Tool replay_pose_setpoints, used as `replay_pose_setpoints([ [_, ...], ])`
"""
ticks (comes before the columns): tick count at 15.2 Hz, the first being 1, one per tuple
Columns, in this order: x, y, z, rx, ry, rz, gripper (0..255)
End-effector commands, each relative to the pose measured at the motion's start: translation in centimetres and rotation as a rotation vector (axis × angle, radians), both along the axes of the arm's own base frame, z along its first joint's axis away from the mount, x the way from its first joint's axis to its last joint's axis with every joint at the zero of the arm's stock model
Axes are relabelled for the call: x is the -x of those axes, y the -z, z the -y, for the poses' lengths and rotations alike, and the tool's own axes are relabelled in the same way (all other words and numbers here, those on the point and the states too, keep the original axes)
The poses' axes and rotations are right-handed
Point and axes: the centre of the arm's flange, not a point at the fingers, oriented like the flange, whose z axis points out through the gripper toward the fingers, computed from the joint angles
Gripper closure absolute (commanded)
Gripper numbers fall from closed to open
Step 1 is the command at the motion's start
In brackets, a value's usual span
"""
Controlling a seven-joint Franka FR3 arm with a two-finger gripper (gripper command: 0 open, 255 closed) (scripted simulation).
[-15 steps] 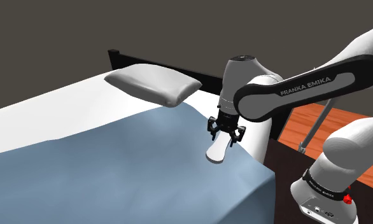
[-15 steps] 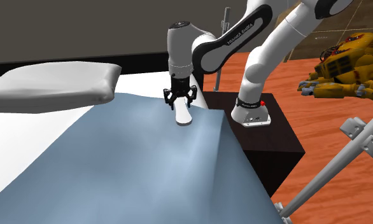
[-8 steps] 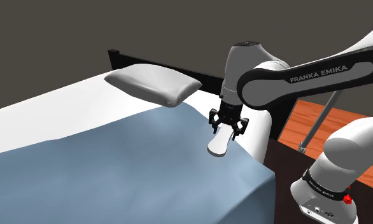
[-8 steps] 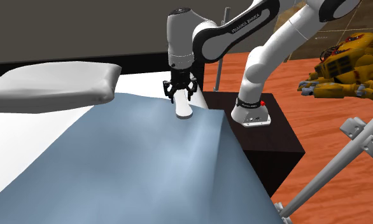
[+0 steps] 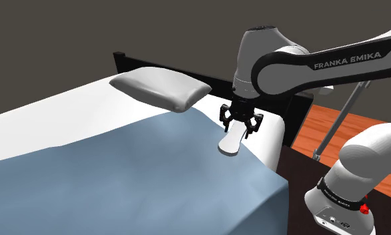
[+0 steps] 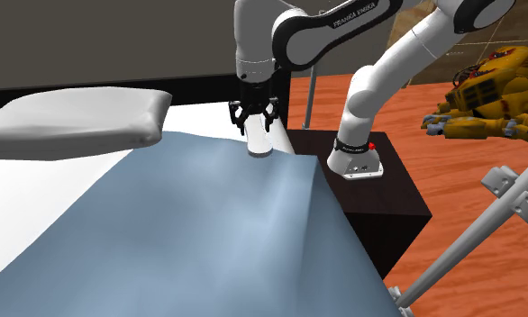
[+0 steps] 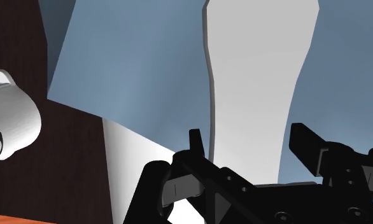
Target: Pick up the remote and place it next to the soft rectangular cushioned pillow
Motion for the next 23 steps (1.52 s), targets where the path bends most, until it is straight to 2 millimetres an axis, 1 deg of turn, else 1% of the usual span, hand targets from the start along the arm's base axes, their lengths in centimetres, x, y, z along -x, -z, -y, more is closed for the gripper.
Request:
replay_pose_setpoints([
  [1,0.1,-1.2,0.0,0.000,0.000,0.000,255],
  [17,0.1,-9.6,0.0,0.000,0.000,0.000,255],
  [18,0.1,-9.9,0.0,0.000,0.000,0.000,255],
  [23,-6.5,-10.0,0.0,0.000,0.000,0.000,255],
])
